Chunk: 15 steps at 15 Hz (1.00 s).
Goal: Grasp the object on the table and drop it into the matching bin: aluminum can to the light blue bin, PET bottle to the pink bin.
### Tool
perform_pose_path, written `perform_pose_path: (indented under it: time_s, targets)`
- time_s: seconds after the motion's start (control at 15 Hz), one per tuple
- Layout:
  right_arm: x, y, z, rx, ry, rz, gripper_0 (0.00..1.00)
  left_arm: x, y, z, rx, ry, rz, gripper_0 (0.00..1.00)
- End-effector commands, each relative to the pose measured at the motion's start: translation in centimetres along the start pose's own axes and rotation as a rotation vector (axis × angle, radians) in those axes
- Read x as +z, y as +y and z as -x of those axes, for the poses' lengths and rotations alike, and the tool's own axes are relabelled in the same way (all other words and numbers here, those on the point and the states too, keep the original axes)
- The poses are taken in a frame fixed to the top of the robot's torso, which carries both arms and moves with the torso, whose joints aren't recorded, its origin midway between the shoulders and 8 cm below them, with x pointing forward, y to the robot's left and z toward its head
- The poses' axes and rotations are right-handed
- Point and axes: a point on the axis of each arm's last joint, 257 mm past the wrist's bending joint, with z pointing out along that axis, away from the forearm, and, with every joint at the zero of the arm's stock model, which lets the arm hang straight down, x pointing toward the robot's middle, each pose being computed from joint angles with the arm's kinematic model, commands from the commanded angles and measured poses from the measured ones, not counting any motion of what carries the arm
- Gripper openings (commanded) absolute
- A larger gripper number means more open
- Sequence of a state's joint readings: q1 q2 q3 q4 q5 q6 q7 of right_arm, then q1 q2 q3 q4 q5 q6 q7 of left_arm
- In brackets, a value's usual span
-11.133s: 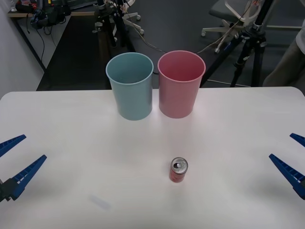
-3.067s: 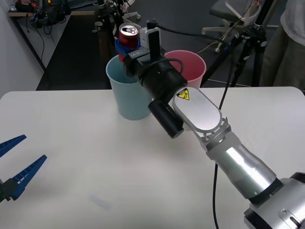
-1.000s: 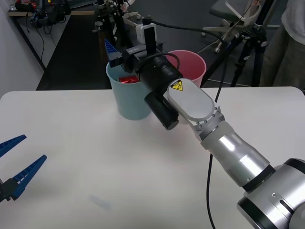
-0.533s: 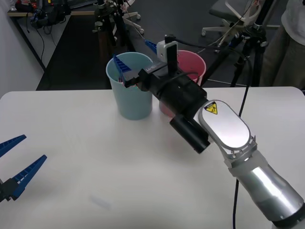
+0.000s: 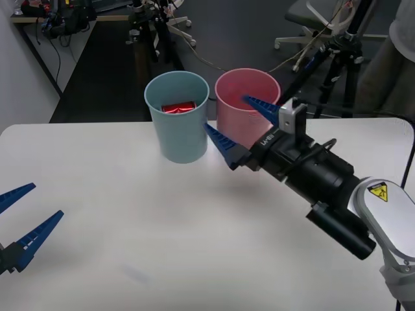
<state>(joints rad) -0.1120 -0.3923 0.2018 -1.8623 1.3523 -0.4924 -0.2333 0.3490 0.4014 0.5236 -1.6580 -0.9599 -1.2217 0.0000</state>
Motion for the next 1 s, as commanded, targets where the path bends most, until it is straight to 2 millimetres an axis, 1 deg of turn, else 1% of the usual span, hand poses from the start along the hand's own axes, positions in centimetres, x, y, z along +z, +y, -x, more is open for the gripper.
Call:
perform_pose_path:
  time_s: [0.07, 0.33, 0.4, 0.47, 0.67, 0.8, 1.0]
  targets:
    - [-4.7, -2.0, -2.1, -0.031, 0.06, -0.009, 1.0, 0.0, 0.0, 0.0, 0.0, 0.0, 0.0, 1.0]
    - [-11.6, -4.5, -4.4, -0.039, 0.13, -0.053, 1.0, 0.0, 0.0, 0.0, 0.0, 0.0, 0.0, 1.0]
    - [-13.1, -5.1, -4.7, -0.042, 0.147, -0.063, 1.0, 0.0, 0.0, 0.0, 0.0, 0.0, 0.0, 1.0]
    - [-15.1, -5.7, -5.0, -0.036, 0.162, -0.08, 1.0, 0.0, 0.0, 0.0, 0.0, 0.0, 0.0, 1.0]
    - [-19.7, -7.2, -4.9, -0.023, 0.185, -0.126, 1.0, 0.0, 0.0, 0.0, 0.0, 0.0, 0.0, 1.0]
    - [-21.9, -7.8, -4.5, -0.008, 0.185, -0.15, 1.0, 0.0, 0.0, 0.0, 0.0, 0.0, 0.0, 1.0]
    - [-23.8, -8.0, -4.3, 0.034, 0.168, -0.186, 1.0, 0.0, 0.0, 0.0, 0.0, 0.0, 0.0, 1.0]
